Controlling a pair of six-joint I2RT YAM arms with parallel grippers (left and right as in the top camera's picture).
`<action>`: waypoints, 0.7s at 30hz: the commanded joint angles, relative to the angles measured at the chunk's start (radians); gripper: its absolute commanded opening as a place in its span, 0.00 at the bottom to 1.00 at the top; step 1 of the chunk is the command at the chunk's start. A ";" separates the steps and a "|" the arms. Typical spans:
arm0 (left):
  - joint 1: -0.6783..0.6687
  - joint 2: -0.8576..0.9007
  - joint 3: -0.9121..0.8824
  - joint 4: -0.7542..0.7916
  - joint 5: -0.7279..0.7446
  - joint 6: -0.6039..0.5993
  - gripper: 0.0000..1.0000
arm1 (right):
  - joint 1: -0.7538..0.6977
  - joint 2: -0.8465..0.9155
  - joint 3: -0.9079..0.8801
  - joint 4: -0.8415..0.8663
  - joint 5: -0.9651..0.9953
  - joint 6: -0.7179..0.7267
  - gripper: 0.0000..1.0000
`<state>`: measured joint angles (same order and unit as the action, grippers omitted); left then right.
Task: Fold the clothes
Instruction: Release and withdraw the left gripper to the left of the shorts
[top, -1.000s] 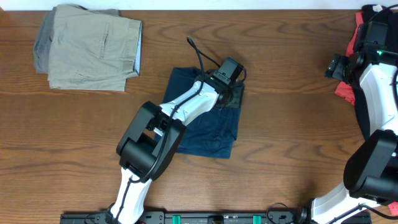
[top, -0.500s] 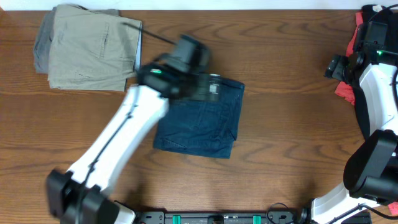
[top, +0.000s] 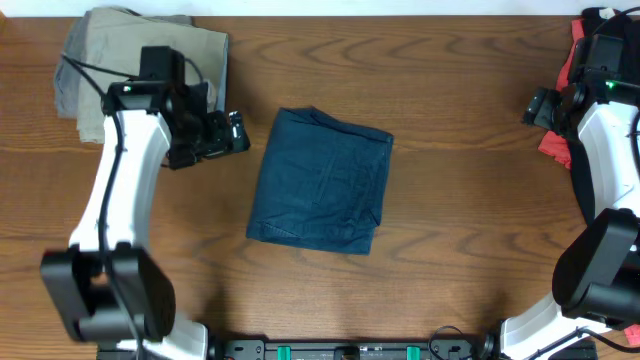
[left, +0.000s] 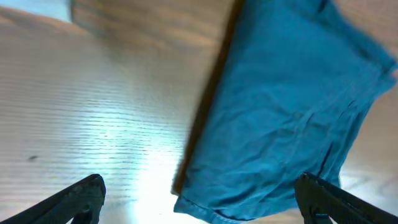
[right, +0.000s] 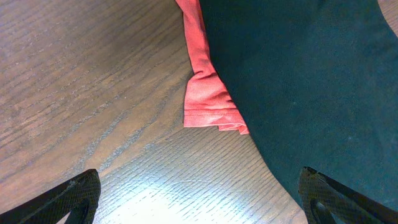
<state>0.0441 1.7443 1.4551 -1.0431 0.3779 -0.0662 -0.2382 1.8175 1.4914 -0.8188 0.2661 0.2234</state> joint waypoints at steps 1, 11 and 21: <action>0.032 0.087 -0.020 -0.005 0.145 0.100 0.98 | 0.003 -0.002 0.018 -0.001 0.015 0.000 0.99; 0.042 0.301 -0.024 0.017 0.375 0.229 0.98 | 0.003 -0.002 0.018 -0.001 0.014 0.000 0.99; 0.035 0.424 -0.045 0.050 0.375 0.232 0.98 | 0.004 -0.002 0.018 -0.001 0.015 0.000 0.99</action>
<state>0.0834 2.1296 1.4311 -1.0092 0.7586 0.1390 -0.2382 1.8175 1.4914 -0.8188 0.2665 0.2234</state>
